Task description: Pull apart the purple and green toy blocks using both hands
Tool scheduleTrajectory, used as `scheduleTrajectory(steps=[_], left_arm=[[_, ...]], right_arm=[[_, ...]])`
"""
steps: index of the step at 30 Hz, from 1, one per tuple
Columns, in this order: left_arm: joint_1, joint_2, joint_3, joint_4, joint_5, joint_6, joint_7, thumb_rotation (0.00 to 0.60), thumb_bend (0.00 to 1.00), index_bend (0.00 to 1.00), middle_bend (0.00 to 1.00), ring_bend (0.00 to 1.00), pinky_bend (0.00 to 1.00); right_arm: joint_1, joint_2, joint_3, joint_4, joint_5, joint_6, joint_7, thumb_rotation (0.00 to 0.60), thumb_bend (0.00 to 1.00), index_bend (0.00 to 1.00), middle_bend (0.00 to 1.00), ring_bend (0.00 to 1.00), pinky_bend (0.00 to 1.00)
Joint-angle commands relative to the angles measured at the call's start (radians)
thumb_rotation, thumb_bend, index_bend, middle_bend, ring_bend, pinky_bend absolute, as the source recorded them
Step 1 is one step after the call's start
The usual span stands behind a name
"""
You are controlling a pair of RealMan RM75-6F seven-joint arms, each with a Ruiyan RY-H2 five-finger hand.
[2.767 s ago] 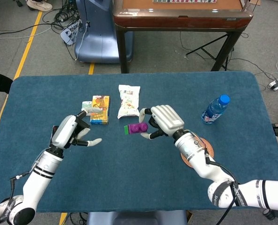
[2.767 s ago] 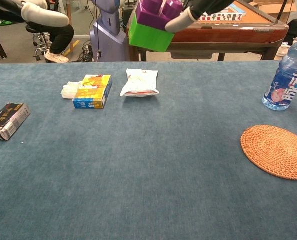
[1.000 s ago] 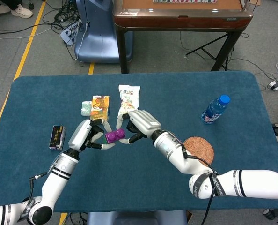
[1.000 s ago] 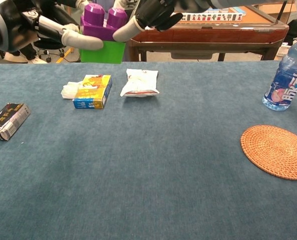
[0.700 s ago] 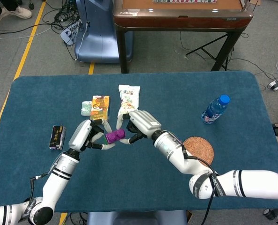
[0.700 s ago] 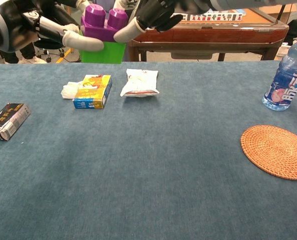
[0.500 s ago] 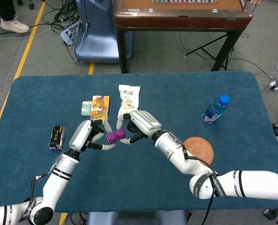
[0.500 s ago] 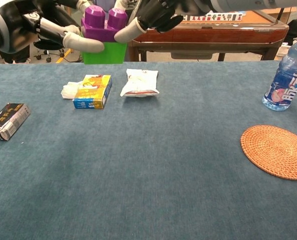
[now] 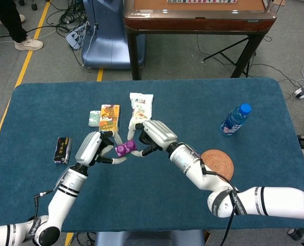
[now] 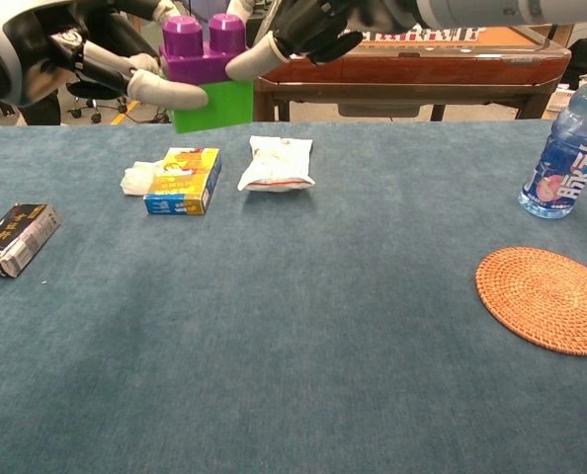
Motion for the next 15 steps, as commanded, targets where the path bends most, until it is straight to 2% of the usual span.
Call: scheduleTrajectory(steps=[1,11,15], left_arm=[[0.0,-0.012,0.005,0.007,0.005,0.014,0.023,0.6,0.07,0.72,1.0,1.0,1.0],[-0.001,-0.048,0.013,0.023,0.014,0.045,0.093,0.6,0.07,0.86,1.0,1.0,1.0],[-0.001,-0.051,0.013,0.023,0.009,0.045,0.107,0.6,0.07,0.87,1.0,1.0,1.0]], right_arm=[[-0.004,-0.002,0.001,0.0,-0.006,0.002,0.004,0.6,0.41,0.65,1.0,1.0,1.0],[-0.019,-0.012,0.003,0.006,-0.03,-0.005,0.032,0.6,0.41,0.65,1.0,1.0,1.0],[-0.028,-0.013,0.008,0.01,-0.045,-0.009,0.051,0.6,0.41,0.65,1.0,1.0,1.0]])
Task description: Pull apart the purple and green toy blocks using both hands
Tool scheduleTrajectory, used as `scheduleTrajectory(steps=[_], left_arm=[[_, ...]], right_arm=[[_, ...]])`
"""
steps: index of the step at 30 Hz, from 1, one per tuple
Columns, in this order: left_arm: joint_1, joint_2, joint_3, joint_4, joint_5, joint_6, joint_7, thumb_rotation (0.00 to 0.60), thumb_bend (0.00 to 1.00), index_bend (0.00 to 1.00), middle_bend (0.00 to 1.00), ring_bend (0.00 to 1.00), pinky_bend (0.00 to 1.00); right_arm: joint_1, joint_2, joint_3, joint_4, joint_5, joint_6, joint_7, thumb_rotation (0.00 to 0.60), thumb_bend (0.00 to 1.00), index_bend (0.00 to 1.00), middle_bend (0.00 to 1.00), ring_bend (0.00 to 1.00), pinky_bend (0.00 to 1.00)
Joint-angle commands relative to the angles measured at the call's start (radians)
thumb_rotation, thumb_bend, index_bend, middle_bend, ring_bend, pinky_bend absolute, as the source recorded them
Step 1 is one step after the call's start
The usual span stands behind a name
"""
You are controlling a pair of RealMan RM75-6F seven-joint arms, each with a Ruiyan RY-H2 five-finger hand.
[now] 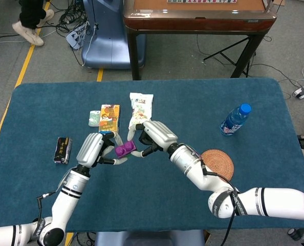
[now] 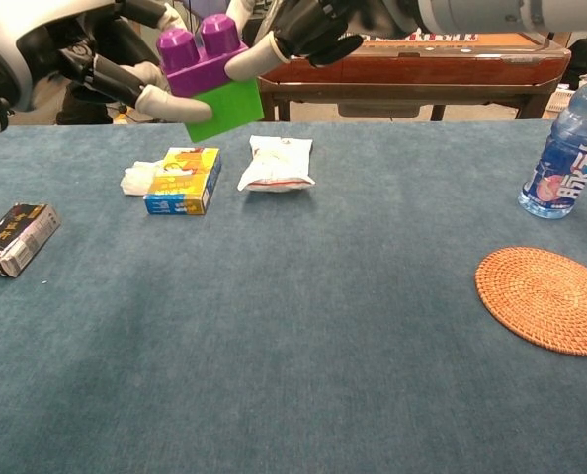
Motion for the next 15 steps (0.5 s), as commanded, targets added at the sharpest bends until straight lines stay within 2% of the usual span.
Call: scheduleTrajectory(steps=[1,15], left_arm=[[0.0,-0.001,0.0,0.001,-0.003,-0.001,0.005,0.6,0.07,0.87,1.0,1.0,1.0],[0.004,-0.007,0.006,0.007,-0.007,-0.009,0.016,0.6,0.07,0.87,1.0,1.0,1.0]], right_arm=[[-0.007,-0.001,0.004,0.002,-0.01,-0.003,0.012,0.6,0.41,0.65,1.0,1.0,1.0],[-0.041,-0.001,0.01,0.007,-0.062,-0.004,0.06,0.6,0.41,0.65,1.0,1.0,1.0]])
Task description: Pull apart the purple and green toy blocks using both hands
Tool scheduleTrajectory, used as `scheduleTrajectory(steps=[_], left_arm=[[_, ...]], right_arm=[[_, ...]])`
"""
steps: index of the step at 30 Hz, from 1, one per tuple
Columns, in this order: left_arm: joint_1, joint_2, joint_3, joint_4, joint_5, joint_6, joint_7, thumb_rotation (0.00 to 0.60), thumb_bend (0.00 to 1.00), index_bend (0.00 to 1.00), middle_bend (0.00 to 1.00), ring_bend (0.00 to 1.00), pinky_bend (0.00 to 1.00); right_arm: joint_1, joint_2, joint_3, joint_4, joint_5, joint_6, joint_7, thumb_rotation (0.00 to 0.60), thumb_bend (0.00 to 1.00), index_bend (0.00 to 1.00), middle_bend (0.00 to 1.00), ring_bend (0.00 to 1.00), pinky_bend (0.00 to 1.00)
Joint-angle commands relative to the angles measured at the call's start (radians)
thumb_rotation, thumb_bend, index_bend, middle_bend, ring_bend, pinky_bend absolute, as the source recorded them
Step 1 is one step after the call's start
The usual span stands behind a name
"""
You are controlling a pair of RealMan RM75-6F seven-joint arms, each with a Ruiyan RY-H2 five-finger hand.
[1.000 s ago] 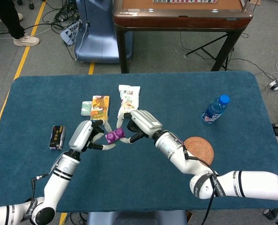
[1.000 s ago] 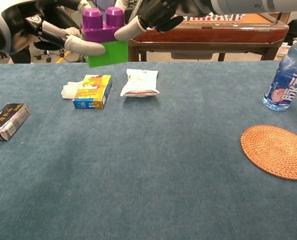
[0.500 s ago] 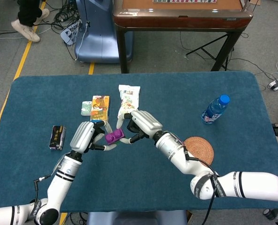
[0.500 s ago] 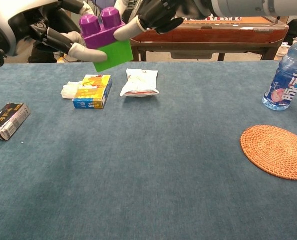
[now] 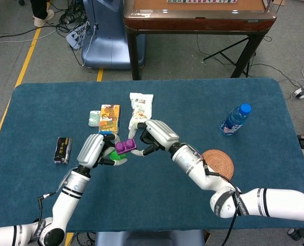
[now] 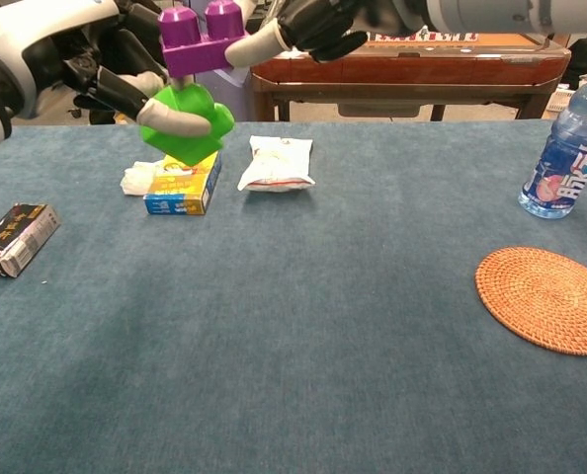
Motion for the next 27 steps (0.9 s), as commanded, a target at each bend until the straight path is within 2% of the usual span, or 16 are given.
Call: scheduleTrajectory(steps=[1,7,14,25,27], left_arm=[[0.001,-0.001,0.005,0.004,-0.002,-0.003,0.004,0.6,0.07,0.87,1.0,1.0,1.0],[0.008,-0.013,0.031,0.035,0.003,-0.008,0.02,0.6,0.07,0.87,1.0,1.0,1.0],[-0.003,-0.048,0.064,0.098,0.006,-0.035,0.073,0.6,0.07,0.87,1.0,1.0,1.0],[-0.035,-0.137,0.109,0.206,0.028,-0.058,0.209,0.6,0.07,0.86,1.0,1.0,1.0],[-0.043,-0.146,0.116,0.218,0.018,-0.076,0.238,0.6,0.07,0.83,1.0,1.0,1.0]], right_arm=[[-0.012,0.005,-0.001,-0.002,-0.012,0.002,0.011,0.6,0.41,0.65,1.0,1.0,1.0],[-0.056,0.028,-0.028,0.011,-0.049,0.013,0.021,0.6,0.41,0.65,1.0,1.0,1.0],[-0.105,0.016,-0.1,0.055,-0.087,0.06,-0.033,0.6,0.41,0.65,1.0,1.0,1.0],[-0.134,-0.091,-0.232,0.174,-0.113,0.137,-0.263,0.6,0.39,0.65,1.0,1.0,1.0],[-0.137,-0.115,-0.249,0.2,-0.106,0.144,-0.304,0.6,0.35,0.6,1.0,1.0,1.0]])
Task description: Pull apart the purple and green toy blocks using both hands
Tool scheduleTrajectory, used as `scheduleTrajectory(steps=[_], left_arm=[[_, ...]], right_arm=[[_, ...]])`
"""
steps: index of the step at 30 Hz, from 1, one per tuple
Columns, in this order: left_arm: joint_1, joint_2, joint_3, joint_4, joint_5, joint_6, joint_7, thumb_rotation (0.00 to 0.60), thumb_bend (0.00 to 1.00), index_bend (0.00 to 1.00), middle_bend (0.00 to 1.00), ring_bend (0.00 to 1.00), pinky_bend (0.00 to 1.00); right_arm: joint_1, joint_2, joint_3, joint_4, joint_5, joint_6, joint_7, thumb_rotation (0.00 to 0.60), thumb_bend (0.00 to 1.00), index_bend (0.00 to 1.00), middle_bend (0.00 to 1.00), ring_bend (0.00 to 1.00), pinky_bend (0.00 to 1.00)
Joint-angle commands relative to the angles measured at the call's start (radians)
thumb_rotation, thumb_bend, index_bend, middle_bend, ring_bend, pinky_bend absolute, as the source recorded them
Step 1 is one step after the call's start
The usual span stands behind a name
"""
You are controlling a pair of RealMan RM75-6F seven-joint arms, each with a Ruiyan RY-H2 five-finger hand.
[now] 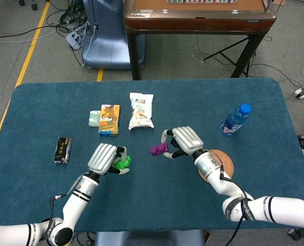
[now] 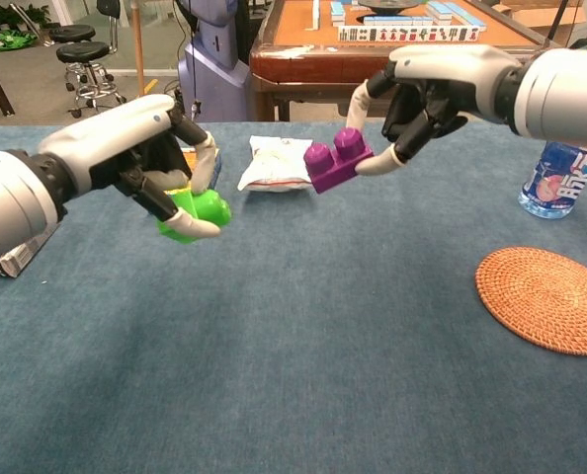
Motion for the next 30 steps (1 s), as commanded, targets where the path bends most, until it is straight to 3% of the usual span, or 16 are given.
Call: scheduleTrajectory(steps=[1,4,7,10,12,16,19,23,26,28,30], left_arm=[[-0.015,-0.018,0.014,0.019,-0.013,-0.029,0.042,0.6,0.07,0.82,1.0,1.0,1.0],[-0.025,-0.023,0.021,0.029,-0.044,-0.061,0.078,0.6,0.07,0.7,1.0,1.0,1.0],[-0.03,-0.026,0.026,0.034,-0.062,-0.075,0.103,0.6,0.07,0.5,1.0,1.0,1.0],[-0.026,-0.025,0.036,0.041,-0.055,-0.063,0.13,0.6,0.07,0.31,1.0,1.0,1.0],[-0.014,-0.014,0.043,0.032,-0.039,-0.042,0.139,0.6,0.07,0.25,1.0,0.99,1.0],[0.025,0.045,0.065,-0.005,0.005,0.019,0.148,0.6,0.07,0.2,0.99,0.91,1.0],[0.072,0.103,0.077,-0.039,0.021,0.087,0.164,0.6,0.07,0.2,0.86,0.82,1.0],[0.134,0.188,0.097,-0.062,0.061,0.166,0.144,0.6,0.07,0.2,0.62,0.68,0.96],[0.178,0.265,0.122,-0.06,0.089,0.194,0.103,0.6,0.06,0.2,0.45,0.53,0.85],[0.206,0.322,0.138,-0.054,0.11,0.204,0.052,0.6,0.05,0.19,0.36,0.42,0.72],[0.233,0.356,0.15,-0.031,0.138,0.23,0.009,0.563,0.04,0.2,0.3,0.33,0.56]], right_arm=[[-0.009,-0.053,-0.041,0.056,0.009,0.025,-0.078,0.6,0.31,0.56,1.0,1.0,1.0],[-0.017,-0.08,-0.052,0.086,0.013,0.034,-0.108,0.6,0.15,0.44,1.0,1.0,1.0],[-0.023,-0.085,-0.057,0.097,0.023,0.028,-0.127,0.6,0.02,0.28,0.99,1.0,1.0],[-0.034,-0.078,-0.056,0.091,0.017,0.036,-0.14,0.6,0.0,0.14,0.96,1.0,1.0],[-0.048,-0.063,-0.054,0.073,-0.002,0.055,-0.14,0.6,0.0,0.07,0.93,0.99,1.0],[-0.086,-0.014,-0.059,0.02,-0.058,0.115,-0.15,0.6,0.0,0.05,0.82,0.91,0.99],[-0.123,0.039,-0.072,-0.032,-0.099,0.165,-0.166,0.6,0.0,0.05,0.71,0.81,0.95],[-0.177,0.124,-0.103,-0.093,-0.157,0.207,-0.168,0.6,0.0,0.12,0.54,0.63,0.83],[-0.218,0.2,-0.137,-0.118,-0.214,0.207,-0.135,0.6,0.0,0.13,0.43,0.49,0.66],[-0.251,0.245,-0.158,-0.124,-0.245,0.217,-0.113,0.6,0.0,0.13,0.36,0.4,0.54],[-0.283,0.27,-0.174,-0.121,-0.272,0.239,-0.093,0.6,0.0,0.14,0.32,0.34,0.49]])
